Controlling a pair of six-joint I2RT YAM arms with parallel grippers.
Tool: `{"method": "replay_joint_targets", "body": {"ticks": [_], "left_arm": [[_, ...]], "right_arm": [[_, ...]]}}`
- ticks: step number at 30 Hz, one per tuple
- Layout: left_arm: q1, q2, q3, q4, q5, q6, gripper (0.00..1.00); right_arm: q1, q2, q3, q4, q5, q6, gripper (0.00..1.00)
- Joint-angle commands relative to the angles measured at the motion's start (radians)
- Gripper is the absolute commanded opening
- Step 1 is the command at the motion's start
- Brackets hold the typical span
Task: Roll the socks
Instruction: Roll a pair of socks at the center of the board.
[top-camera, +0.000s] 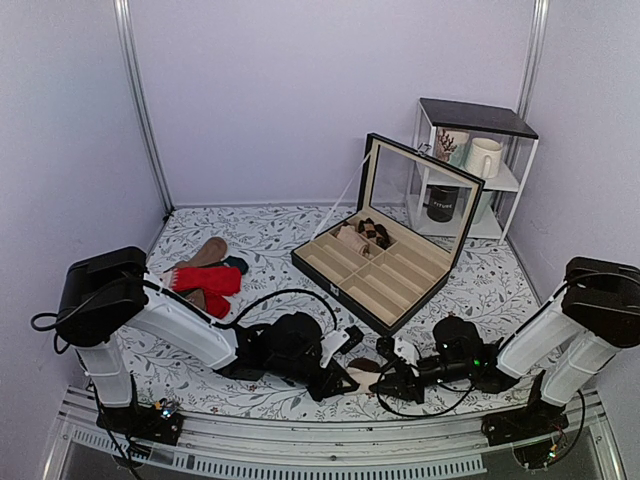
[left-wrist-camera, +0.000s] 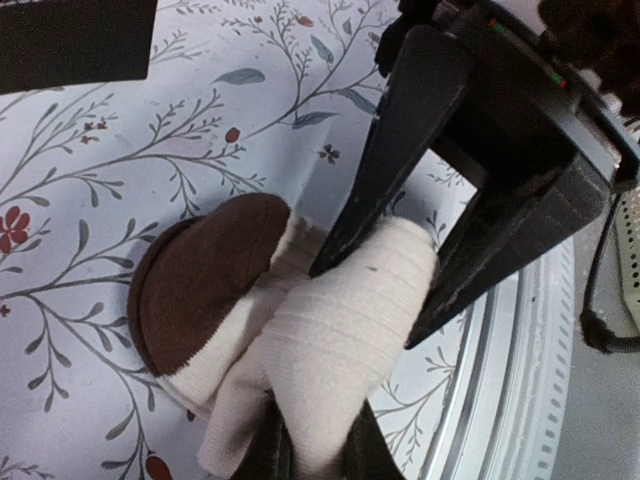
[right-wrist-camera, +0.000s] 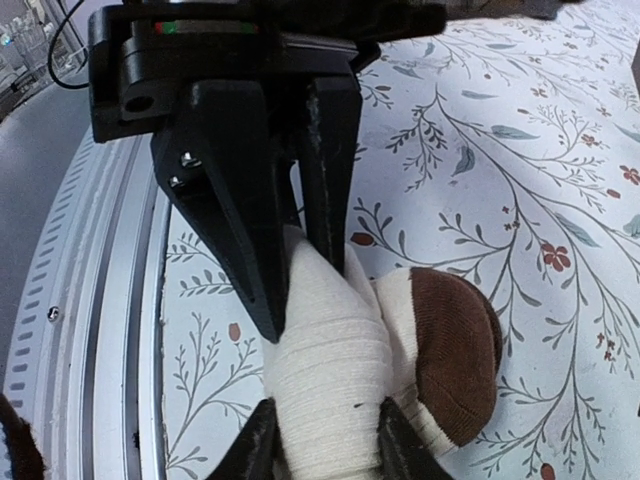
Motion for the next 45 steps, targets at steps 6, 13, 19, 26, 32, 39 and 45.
{"method": "replay_joint_targets", "body": {"ticks": [6, 13, 19, 26, 32, 39, 45], "left_arm": [[0.004, -0.005, -0.088, -0.438, -0.196, 0.022, 0.25], [-0.077, -0.208, -0.09, -0.274, -0.436, 0.229, 0.77], [-0.207, -0.321, -0.219, 0.041, -0.551, 0.456, 0.73], [-0.222, -0.36, -0.302, 0.277, -0.491, 0.656, 0.78], [-0.21, -0.246, -0.236, 0.263, -0.394, 0.714, 0.78], [-0.196, -0.14, -0.201, 0.264, -0.398, 0.716, 0.77], [-0.162, -0.133, -0.2, 0.262, -0.397, 0.702, 0.73]], "right_arm": [[0.022, 0.072, 0.061, -0.097, -0.09, 0.191, 0.14], [0.01, 0.123, 0.083, -0.223, -0.119, 0.382, 0.13], [-0.008, 0.102, 0.105, -0.377, -0.152, 0.497, 0.13], [-0.028, 0.13, 0.144, -0.455, -0.197, 0.585, 0.13], [-0.031, 0.156, 0.172, -0.49, -0.202, 0.604, 0.13], [-0.04, 0.159, 0.179, -0.514, -0.21, 0.6, 0.13], [-0.043, 0.158, 0.175, -0.519, -0.214, 0.593, 0.12]]}}
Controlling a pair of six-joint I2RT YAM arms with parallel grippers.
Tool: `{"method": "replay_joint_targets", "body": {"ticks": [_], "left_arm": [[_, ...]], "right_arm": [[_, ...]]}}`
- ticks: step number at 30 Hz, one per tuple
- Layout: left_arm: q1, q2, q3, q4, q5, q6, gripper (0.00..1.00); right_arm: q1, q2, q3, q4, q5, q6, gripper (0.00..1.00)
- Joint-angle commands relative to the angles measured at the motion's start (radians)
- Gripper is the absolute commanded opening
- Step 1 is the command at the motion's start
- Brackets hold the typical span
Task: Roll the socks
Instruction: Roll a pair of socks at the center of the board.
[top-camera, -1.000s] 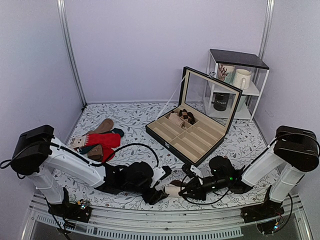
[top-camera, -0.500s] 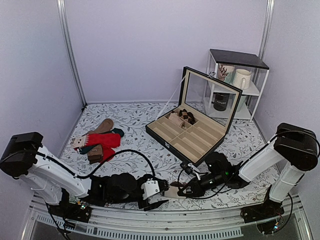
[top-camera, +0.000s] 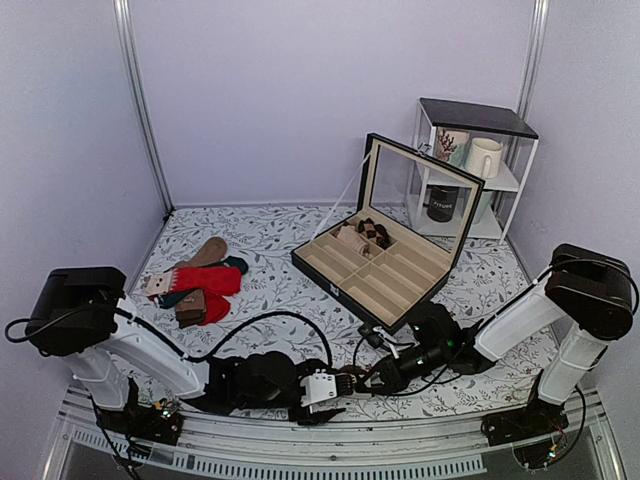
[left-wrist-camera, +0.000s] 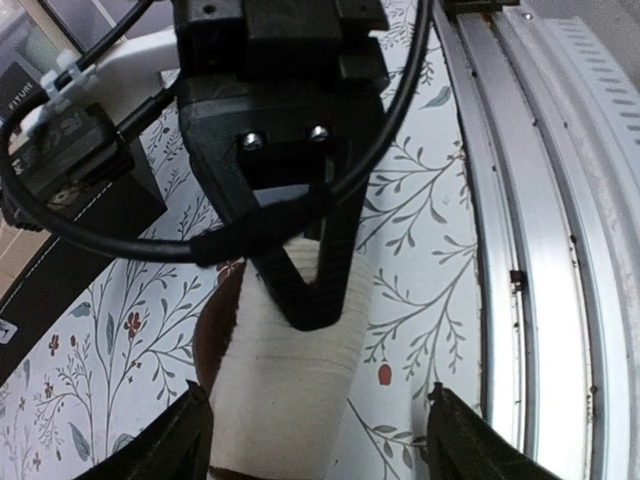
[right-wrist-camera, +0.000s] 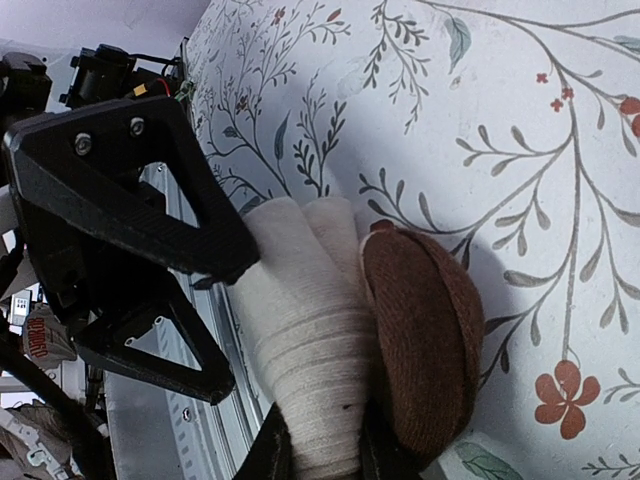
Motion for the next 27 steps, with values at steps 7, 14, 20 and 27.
{"method": "replay_joint_targets", "body": {"ticks": [7, 14, 20, 27], "left_arm": [[0.044, 0.063, 0.046, -0.049, 0.056, -0.035, 0.53], [0.046, 0.093, 0.068, -0.089, 0.07, -0.05, 0.4], [0.045, 0.131, 0.098, -0.15, 0.078, -0.074, 0.07], [0.05, 0.163, 0.13, -0.251, 0.079, -0.141, 0.0]], "right_arm": [[0.002, 0.042, -0.039, -0.225, 0.013, 0.002, 0.12], [0.001, 0.036, -0.036, -0.235, 0.014, -0.003, 0.12], [0.001, 0.031, -0.029, -0.245, 0.012, -0.01, 0.12], [0.001, 0.03, -0.014, -0.252, 0.009, -0.018, 0.13]]}}
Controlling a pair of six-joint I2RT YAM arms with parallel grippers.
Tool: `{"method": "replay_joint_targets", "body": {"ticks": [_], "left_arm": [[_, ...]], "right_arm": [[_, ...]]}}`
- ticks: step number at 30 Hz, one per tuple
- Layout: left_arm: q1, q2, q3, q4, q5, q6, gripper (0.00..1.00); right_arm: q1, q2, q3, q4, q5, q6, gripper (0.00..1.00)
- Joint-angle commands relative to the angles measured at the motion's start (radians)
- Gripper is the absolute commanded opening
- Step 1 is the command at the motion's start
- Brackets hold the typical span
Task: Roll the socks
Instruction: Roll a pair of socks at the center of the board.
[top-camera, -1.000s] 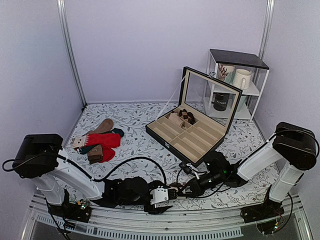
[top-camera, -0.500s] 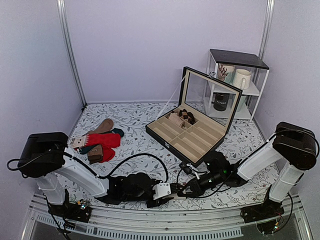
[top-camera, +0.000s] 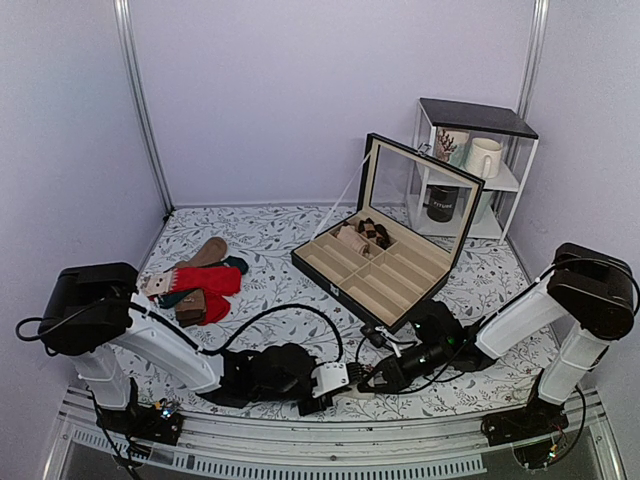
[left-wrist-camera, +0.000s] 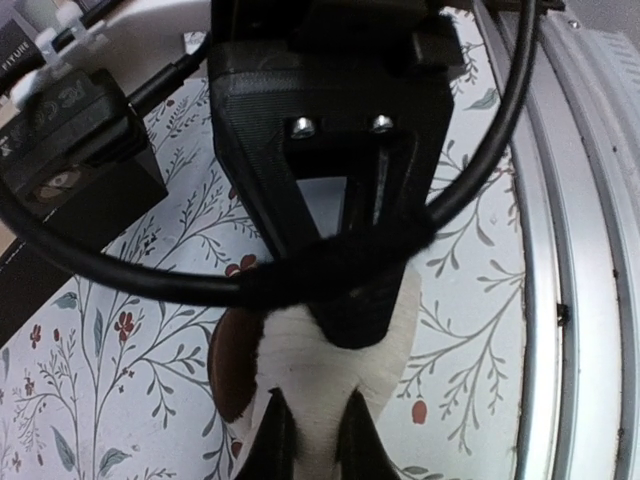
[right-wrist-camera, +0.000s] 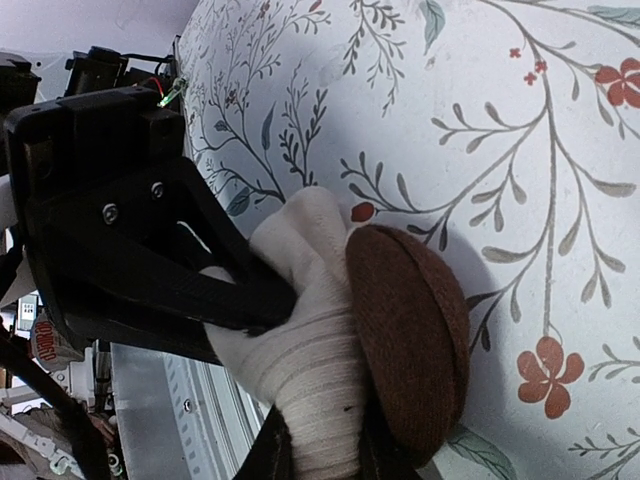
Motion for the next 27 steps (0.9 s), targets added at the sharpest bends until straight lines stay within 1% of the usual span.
{"method": "replay_joint_targets", "body": {"ticks": [1, 6, 10, 12, 14, 16, 18, 19, 23, 27], "left_arm": [[0.009, 0.098, 0.042, -0.191, 0.052, -0.08, 0.0], [0.013, 0.107, 0.035, -0.246, 0.08, -0.176, 0.0], [0.03, 0.107, 0.021, -0.281, 0.142, -0.263, 0.0], [0.035, 0.11, 0.012, -0.298, 0.169, -0.298, 0.0], [0.039, 0.116, 0.0, -0.31, 0.193, -0.325, 0.0], [0.041, 0.124, -0.008, -0.324, 0.208, -0.346, 0.0], [0.042, 0.13, -0.015, -0.336, 0.22, -0.367, 0.0], [0.045, 0.131, -0.02, -0.337, 0.229, -0.375, 0.0], [0.054, 0.134, -0.023, -0.355, 0.254, -0.395, 0.0], [0.06, 0.133, -0.013, -0.383, 0.256, -0.393, 0.0]], "right_arm": [[0.019, 0.037, -0.014, -0.205, 0.031, -0.017, 0.14], [0.02, -0.003, 0.002, -0.207, 0.069, -0.052, 0.26], [0.02, -0.12, -0.017, -0.179, 0.167, -0.119, 0.38], [0.02, -0.201, -0.053, -0.109, 0.211, -0.165, 0.43], [0.019, -0.291, -0.117, 0.001, 0.228, -0.242, 0.45], [0.021, -0.38, -0.193, 0.119, 0.241, -0.31, 0.5], [0.025, -0.442, -0.268, 0.214, 0.259, -0.367, 0.58], [0.025, -0.456, -0.284, 0.234, 0.261, -0.41, 0.59], [0.056, -0.418, -0.275, 0.257, 0.249, -0.546, 0.59], [0.117, -0.312, -0.269, 0.319, 0.307, -0.685, 0.59]]}}
